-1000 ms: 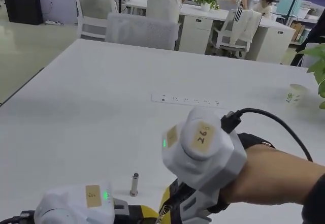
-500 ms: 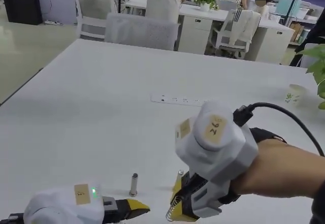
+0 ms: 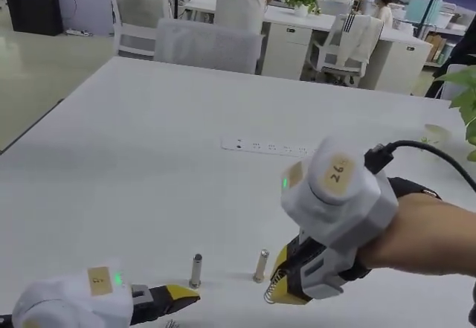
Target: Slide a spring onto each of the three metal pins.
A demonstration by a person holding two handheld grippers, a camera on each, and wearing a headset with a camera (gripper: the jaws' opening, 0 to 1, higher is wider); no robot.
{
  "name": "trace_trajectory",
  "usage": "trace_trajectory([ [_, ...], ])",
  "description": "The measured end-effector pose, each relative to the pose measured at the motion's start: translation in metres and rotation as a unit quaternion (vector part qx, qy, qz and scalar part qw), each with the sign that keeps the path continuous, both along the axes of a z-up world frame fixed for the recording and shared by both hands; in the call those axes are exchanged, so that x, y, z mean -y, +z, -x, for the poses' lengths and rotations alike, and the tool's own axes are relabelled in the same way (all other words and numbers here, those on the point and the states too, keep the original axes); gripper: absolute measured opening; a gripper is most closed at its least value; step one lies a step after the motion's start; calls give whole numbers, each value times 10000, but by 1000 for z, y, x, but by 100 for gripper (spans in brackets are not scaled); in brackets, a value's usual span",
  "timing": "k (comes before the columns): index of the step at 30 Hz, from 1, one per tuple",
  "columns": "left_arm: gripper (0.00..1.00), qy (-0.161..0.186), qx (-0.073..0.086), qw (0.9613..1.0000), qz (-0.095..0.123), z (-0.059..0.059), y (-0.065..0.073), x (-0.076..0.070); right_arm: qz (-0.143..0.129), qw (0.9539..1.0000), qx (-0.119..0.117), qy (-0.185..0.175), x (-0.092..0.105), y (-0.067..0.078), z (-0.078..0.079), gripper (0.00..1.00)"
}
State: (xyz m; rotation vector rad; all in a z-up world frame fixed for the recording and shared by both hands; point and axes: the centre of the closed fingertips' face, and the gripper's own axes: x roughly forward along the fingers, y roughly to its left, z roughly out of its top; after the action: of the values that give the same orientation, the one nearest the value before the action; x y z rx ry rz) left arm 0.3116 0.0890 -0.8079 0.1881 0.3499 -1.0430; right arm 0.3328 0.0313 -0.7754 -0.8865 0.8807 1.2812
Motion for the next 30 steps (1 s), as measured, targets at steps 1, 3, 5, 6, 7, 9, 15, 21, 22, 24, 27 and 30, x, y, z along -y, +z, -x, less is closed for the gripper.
trace_trajectory([
  [1, 36, 18, -6, 10000, 5, 0, 0, -1, 13, 10000, 19, -23, 1, 1, -3, 8],
  [3, 37, 54, -20, 10000, 11, 0, 0, -2, 30, 10000, 52, -69, 4, 2, -9, 8],
  [5, 37, 76, -25, 10000, 16, 0, -1, -4, 48, 9999, 70, -128, 7, 2, -16, 8],
  [6, 38, 88, -25, 10000, 25, 0, -1, -4, 70, 9998, 89, -148, 8, 2, -19, 8],
  [7, 38, 94, -23, 10000, 25, 0, -1, -5, 89, 9998, 117, -166, 9, 2, -23, 8],
  [9, 38, 113, -24, 9999, 32, -1, 0, -5, 100, 9996, 145, -217, 10, 3, -29, 8],
  [15, 38, 164, -17, 9998, 60, -2, 1, -8, 148, 9991, 297, -260, 7, 6, -47, 8],
  [21, 38, 202, -22, 9998, 66, -2, 1, -11, 161, 9986, 414, -275, 2, 3, -62, 8],
  [22, 38, 205, -23, 9998, 66, -2, 0, -11, 159, 9986, 417, -276, 1, 3, -63, 8],
  [24, 38, 220, -28, 9997, 61, -2, 0, -12, 144, 9986, 435, -269, -1, 1, -66, 8],
  [27, 38, 240, -36, 9997, 74, -2, 0, -13, 148, 9988, 389, -277, -2, -3, -68, 8],
  [30, 38, 253, -37, 9996, 81, -3, 0, -14, 217, 9986, 390, -280, 0, -8, -71, 8],
])
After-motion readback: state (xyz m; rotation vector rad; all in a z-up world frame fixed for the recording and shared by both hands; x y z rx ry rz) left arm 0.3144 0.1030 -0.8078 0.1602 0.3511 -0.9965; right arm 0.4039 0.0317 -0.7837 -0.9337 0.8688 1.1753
